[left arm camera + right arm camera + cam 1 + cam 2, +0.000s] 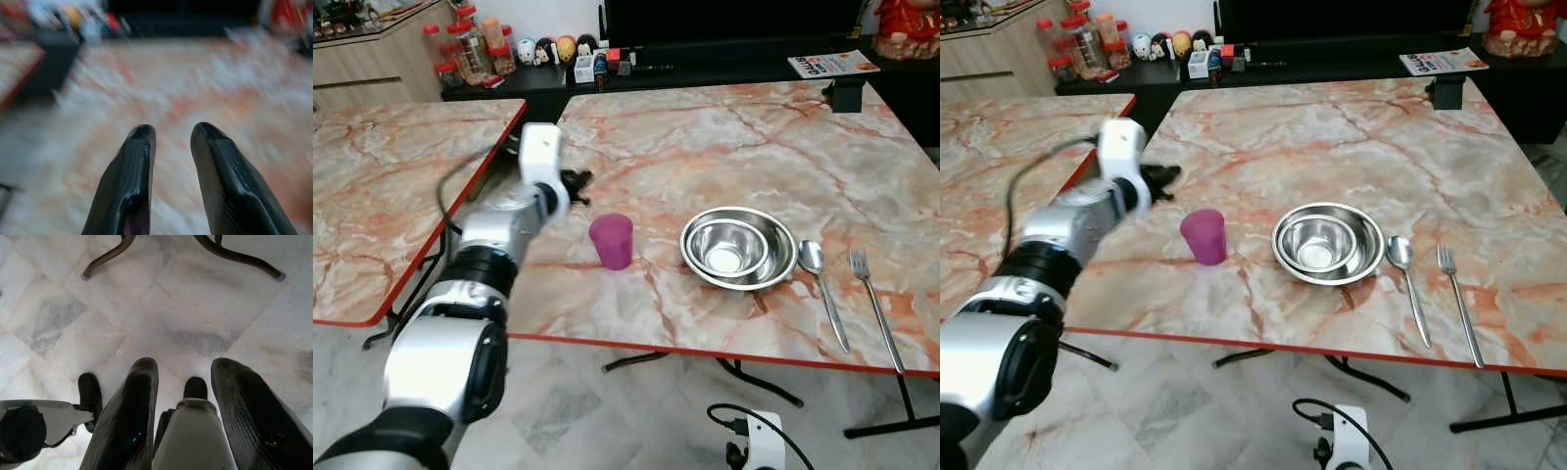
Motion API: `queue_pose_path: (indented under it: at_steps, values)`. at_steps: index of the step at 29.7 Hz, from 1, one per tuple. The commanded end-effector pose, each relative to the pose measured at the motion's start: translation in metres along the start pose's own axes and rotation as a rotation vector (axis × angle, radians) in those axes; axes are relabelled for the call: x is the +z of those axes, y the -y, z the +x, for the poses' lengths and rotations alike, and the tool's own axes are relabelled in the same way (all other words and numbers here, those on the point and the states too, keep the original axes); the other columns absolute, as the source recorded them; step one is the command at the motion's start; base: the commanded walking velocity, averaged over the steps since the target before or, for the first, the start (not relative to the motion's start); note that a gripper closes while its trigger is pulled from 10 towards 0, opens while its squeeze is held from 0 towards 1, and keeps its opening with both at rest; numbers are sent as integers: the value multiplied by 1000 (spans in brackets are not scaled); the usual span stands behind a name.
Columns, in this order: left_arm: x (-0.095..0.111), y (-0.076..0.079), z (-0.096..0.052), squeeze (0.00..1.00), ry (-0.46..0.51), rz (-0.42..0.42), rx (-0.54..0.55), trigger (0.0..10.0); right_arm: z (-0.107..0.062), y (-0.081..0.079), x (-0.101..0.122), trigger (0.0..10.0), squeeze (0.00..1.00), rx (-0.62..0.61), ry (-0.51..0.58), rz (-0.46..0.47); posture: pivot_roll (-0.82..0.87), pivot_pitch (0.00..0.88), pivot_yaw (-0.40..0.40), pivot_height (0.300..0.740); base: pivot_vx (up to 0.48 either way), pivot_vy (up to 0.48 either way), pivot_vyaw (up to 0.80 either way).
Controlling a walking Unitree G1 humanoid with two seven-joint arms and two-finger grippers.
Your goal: Setting the table
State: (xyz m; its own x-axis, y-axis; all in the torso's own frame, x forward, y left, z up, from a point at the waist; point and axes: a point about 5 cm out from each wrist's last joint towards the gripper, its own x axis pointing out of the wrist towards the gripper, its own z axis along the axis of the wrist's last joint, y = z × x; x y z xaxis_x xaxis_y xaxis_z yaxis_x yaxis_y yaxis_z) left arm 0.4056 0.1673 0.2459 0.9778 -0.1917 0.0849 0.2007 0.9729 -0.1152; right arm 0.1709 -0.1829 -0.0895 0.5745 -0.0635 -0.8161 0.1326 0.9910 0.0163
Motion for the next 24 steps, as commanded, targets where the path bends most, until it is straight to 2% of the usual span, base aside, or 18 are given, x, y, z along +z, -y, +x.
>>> queue_pose_path:
  at_steps: [1,2,3,4,5,6,9,11,12,13,14,17,18,19,21,22,23,24]
  values:
    - [22,-19,-10,0,124,0,82,10000,0,-1,-1,10000,0,-3,-2,20,-22,0,114,732,0,0,0]
    - [30,-31,-20,0,199,5,138,10000,0,0,-1,10000,0,-4,0,19,-19,0,111,732,0,0,0]
    - [39,-56,-43,0,279,84,270,10000,0,0,-1,10000,0,-3,0,14,-6,0,101,732,0,0,0]
    - [41,-67,-55,0,301,124,328,10000,0,0,-1,10000,0,-1,0,10,2,0,97,732,0,0,0]
    - [41,-67,-55,0,301,124,328,10000,0,0,-1,10000,0,-1,0,10,2,0,97,732,0,0,0]
    - [40,-84,-74,0,307,246,423,10000,0,-1,0,10000,0,5,-1,1,18,0,88,732,0,0,0]
    - [21,-122,-114,0,198,563,614,10000,1,-3,2,10000,0,15,0,-12,28,2,81,732,0,0,0]
    - [8,-142,-138,0,123,670,725,10000,1,-5,5,10000,0,20,7,-15,31,0,78,732,0,0,0]
    - [0,-151,-150,0,89,688,782,10000,1,-5,6,10000,0,22,10,-16,38,3,75,732,0,0,0]
    - [0,-151,-150,0,89,688,782,10000,1,-5,6,10000,0,22,10,-16,38,3,75,732,0,0,0]
    - [-16,-165,-172,0,20,696,880,10000,2,-5,7,10000,0,23,12,-19,41,3,72,732,0,0,0]
    - [-52,-184,-204,0,-129,685,990,10000,2,-4,7,10000,0,24,12,-24,40,2,69,732,0,0,0]
    - [-65,-187,-213,0,-173,673,1002,10000,2,-4,7,10000,0,24,12,-25,40,2,68,732,0,0,0]
    - [-65,-187,-213,0,-173,673,1002,10000,2,-4,7,10000,0,24,12,-25,40,2,68,732,0,0,0]
    - [-84,-188,-226,0,-240,665,1010,10000,2,-3,7,10000,0,23,11,-27,35,0,64,732,0,0,0]
    - [-122,-189,-245,0,-381,613,1016,10000,2,-1,8,10000,0,19,12,-29,28,0,62,732,0,0,0]
    - [-122,-189,-245,0,-381,613,1016,10000,2,-1,8,10000,0,19,12,-29,28,0,62,732,0,0,0]
    - [-140,-187,-256,0,-444,577,1021,10000,2,0,8,10000,0,16,11,-30,27,0,62,732,0,0,0]
